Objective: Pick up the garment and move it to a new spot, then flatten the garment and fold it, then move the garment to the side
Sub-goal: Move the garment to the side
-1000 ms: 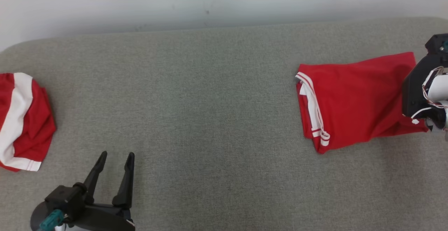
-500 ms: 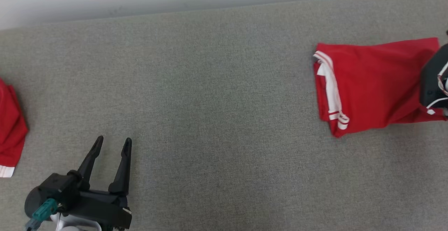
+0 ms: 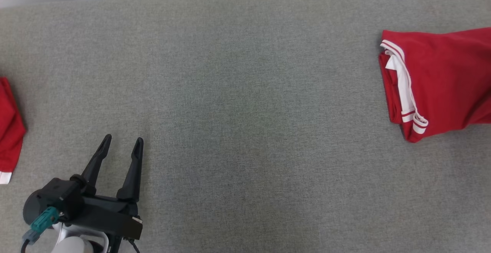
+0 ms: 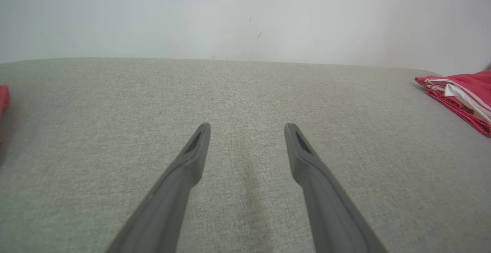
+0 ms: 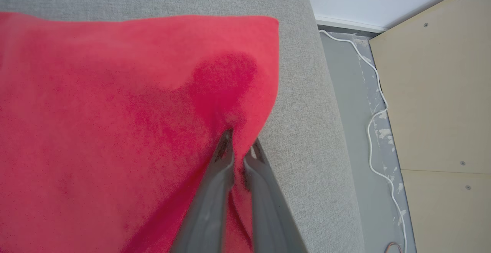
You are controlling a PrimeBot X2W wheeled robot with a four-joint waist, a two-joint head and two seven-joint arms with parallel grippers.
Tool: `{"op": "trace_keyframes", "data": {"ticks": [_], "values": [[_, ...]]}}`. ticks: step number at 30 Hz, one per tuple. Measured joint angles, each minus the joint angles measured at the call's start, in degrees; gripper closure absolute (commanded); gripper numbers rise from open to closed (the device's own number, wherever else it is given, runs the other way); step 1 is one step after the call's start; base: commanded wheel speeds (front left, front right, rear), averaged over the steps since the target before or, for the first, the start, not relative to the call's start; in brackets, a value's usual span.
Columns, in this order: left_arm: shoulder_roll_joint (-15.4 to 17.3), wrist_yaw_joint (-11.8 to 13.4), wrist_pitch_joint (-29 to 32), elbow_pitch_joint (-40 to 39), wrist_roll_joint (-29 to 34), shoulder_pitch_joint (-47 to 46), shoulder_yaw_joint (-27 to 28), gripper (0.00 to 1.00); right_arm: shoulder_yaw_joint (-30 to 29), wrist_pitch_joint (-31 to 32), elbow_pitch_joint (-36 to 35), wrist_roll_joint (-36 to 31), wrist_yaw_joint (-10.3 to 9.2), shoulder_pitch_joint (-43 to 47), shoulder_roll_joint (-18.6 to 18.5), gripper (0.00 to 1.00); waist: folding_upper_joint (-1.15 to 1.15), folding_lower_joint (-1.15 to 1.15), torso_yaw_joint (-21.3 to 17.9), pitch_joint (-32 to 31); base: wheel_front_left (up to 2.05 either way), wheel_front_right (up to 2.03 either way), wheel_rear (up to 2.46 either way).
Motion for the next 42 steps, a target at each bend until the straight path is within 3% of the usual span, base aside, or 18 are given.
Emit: {"op": "trace_keyframes", "data": {"ticks": [11,12,13,20,23,34,39,42], "values": [[0.47,-0.44,0.0,0.27,0.0,-0.12,0.25,0.0,1.11,-0.93,2.07,-1.3,-1.03,-0.71,0.19,1.0,0.0,0.0,1.57,1.82,0.0,0.0,0.0],[0.49,-0.44,0.0,0.34,-0.01,-0.13,0.3,0.0,1.41,-0.93,2.25,-1.66,-1.03,-0.97,0.18,0.65,0.0,0.0,1.62,1.85,0.0,0.0,0.0],[0.48,-0.45,0.0,0.54,-0.01,-0.17,0.3,0.0,1.69,-0.93,2.58,-2.09,-1.13,-1.08,0.19,0.0,0.0,0.0,1.65,1.81,0.0,0.0,0.0],[-0.71,-0.51,0.0,3.13,-0.18,-0.35,0.29,0.0,2.27,-0.73,4.74,-2.5,-1.43,-1.13,0.51,0.0,0.0,-0.01,1.6,-0.17,0.0,0.0,0.0],[-1.75,-0.92,0.0,4.3,-0.49,-0.38,0.14,0.0,1.48,-3.5,4.21,-2.27,-0.3,-1.04,-0.13,0.0,0.0,-0.01,1.63,-1.58,0.0,0.0,0.0],[-3.2,0.16,0.0,8.15,-1.51,1.43,1.85,0.0,-2.49,-18.68,-0.77,1.89,4.97,6.84,-0.07,0.0,0.0,-0.01,1.63,-8.85,0.0,0.0,0.0],[-2.92,1.11,0.0,9.4,-1.56,5.35,3.03,0.0,-3.53,-26.63,-4.91,3.38,7.17,11.49,1.8,0.0,0.0,-0.02,1.39,-12.79,0.0,0.0,0.0],[-2.78,1.67,0.01,9.71,-1.57,7.51,3.74,0.0,-4.5,-31.33,-7.72,4.26,7.23,14.56,3.01,0.0,-0.01,-0.02,1.11,-15.26,0.0,0.0,0.0]]}}
